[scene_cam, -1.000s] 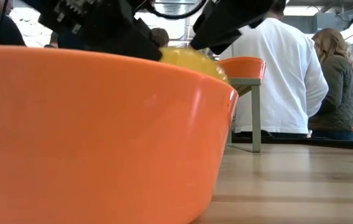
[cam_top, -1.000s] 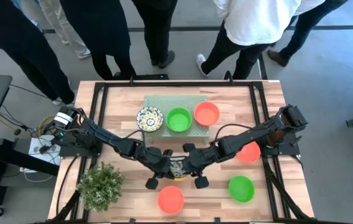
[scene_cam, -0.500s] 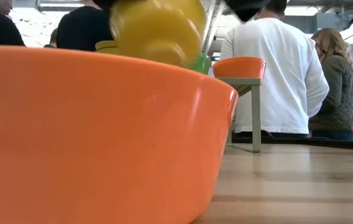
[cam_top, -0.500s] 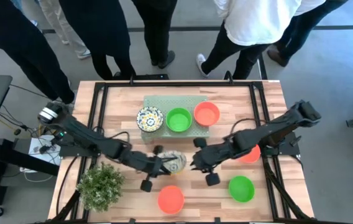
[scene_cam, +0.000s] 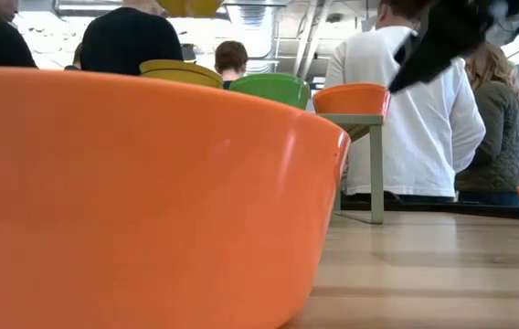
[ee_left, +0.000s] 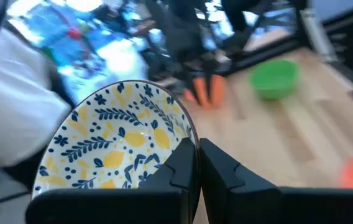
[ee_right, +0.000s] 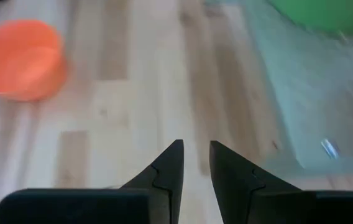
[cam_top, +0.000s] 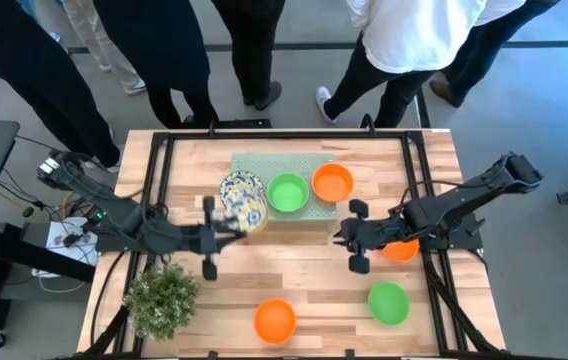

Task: Pick & Place Mini bowls
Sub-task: Stack the white patterned bowl on top of the white patterned bowl on the shelf

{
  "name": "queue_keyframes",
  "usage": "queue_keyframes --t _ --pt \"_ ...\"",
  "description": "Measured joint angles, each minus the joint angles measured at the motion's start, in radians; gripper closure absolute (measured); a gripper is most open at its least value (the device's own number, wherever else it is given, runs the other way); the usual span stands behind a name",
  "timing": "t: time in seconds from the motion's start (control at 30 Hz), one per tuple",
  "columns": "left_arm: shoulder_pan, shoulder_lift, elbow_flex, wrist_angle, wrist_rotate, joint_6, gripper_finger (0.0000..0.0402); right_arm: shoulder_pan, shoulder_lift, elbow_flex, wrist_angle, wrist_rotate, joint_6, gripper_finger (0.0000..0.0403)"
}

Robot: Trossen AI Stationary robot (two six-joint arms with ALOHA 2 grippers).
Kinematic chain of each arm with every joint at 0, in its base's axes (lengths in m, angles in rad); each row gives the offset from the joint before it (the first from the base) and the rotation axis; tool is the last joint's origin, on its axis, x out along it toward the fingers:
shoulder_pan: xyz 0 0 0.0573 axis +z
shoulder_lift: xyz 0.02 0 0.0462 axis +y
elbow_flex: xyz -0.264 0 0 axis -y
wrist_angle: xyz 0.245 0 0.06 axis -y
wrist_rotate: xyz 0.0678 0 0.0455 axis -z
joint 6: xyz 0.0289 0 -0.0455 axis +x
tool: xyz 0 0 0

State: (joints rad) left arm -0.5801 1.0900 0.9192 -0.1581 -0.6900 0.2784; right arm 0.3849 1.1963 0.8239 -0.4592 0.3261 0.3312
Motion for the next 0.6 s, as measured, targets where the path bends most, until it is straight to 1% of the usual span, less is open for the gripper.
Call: queue_keyframes --t 0.1,0.27,0.33,0.43,0.47,0.6 --pt "0.047 -0.041 0.002 -0.059 -0.025 0.022 0.0389 -0.014 -0.021 -0.056 0.027 0.041 0.037 0.0330" --pt "0.166 -0.071 0.001 -0.203 -0.021 -0.060 0.0389 -0.041 -0.014 -0.077 0.038 0.041 0.061 0.0330" --pt "0.216 -0.068 0.000 -0.233 0.024 -0.081 0.0389 -0.042 -0.013 -0.077 0.040 0.041 0.062 0.0330" --pt "0.280 -0.051 0.000 -0.230 0.166 -0.098 0.0389 -0.045 -0.006 -0.076 0.045 0.040 0.063 0.0330" --pt "0.299 -0.043 0.000 -0.231 0.192 -0.101 0.0389 -0.046 -0.006 -0.076 0.045 0.040 0.063 0.0330" --pt "0.341 -0.017 0.000 -0.250 0.202 -0.104 0.0389 -0.046 -0.006 -0.076 0.048 0.039 0.063 0.0330"
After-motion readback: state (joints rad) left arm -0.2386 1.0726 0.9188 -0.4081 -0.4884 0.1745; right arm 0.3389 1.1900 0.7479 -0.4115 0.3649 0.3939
